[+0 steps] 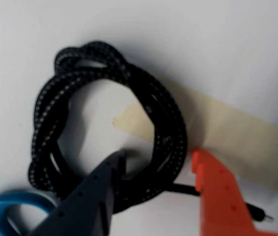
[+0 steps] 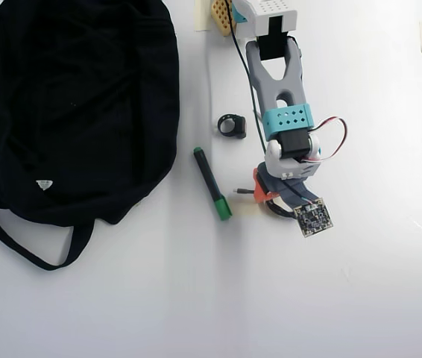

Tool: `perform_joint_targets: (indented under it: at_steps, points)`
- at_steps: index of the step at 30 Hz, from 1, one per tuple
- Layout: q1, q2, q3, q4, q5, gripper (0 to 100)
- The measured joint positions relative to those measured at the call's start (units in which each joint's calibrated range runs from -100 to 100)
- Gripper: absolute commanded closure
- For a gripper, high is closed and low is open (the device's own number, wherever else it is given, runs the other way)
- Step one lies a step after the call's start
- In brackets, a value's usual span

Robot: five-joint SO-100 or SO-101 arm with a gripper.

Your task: Put the cable into the black bag

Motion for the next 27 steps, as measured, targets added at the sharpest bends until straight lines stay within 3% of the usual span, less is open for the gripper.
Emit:
perform_joint_targets:
  at_steps: [10,13,27]
  points:
    - [0.0,0.0,-0.5,0.0,0.0,92]
    - [0.0,0.0,-0.5,0.0,0.0,98]
    - [0.0,0.0,-0.5,0.0,0.0,98]
